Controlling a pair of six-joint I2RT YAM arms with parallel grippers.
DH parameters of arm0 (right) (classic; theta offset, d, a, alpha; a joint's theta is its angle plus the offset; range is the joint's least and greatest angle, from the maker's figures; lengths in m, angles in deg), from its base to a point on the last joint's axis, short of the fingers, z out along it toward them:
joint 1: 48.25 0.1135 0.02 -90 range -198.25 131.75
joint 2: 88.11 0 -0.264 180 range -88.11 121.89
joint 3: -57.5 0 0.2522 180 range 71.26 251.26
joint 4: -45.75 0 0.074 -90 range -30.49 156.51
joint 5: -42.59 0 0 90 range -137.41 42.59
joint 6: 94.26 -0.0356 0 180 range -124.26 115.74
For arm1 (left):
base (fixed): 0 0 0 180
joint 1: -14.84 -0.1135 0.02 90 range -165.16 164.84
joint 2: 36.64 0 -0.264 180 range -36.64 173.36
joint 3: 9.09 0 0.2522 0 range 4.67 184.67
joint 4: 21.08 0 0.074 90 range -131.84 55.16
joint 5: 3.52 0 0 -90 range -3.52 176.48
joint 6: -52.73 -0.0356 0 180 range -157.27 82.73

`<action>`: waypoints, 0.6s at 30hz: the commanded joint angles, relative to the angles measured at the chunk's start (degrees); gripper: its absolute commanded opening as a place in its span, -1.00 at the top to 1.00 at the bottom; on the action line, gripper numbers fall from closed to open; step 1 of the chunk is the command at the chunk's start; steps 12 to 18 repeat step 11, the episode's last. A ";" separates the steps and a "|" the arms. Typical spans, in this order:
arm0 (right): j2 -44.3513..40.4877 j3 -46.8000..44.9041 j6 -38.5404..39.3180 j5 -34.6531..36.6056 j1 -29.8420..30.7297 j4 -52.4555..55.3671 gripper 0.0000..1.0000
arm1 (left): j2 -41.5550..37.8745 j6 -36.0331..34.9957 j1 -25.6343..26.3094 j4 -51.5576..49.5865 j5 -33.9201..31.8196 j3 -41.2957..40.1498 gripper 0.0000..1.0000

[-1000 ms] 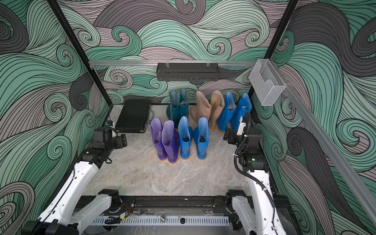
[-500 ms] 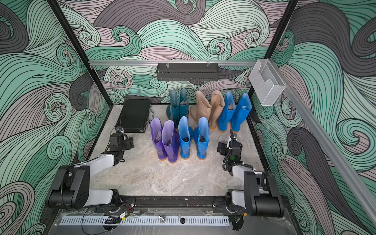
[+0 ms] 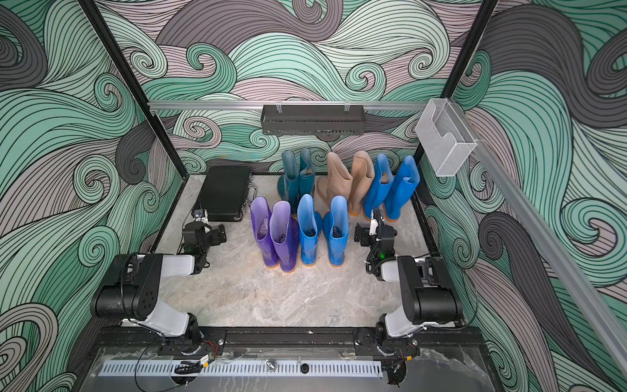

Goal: Match and arrange rain boots in pairs
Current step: Reset both arms

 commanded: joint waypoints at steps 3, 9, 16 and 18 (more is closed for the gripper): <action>-0.10 1.10 1.07 -0.30 -0.23 0.19 -0.98 | -1.07 0.77 -0.61 -0.02 1.10 1.28 -0.97; 0.16 1.41 1.69 1.04 0.62 0.79 -0.98 | -1.16 0.77 -0.61 -0.14 1.10 1.33 -0.97; -0.05 1.24 1.47 0.92 0.48 0.50 -0.98 | -1.19 0.76 -0.61 -0.10 1.10 1.29 -0.97; -0.05 1.24 1.47 0.92 0.48 0.50 -0.98 | -1.19 0.76 -0.61 -0.10 1.10 1.29 -0.97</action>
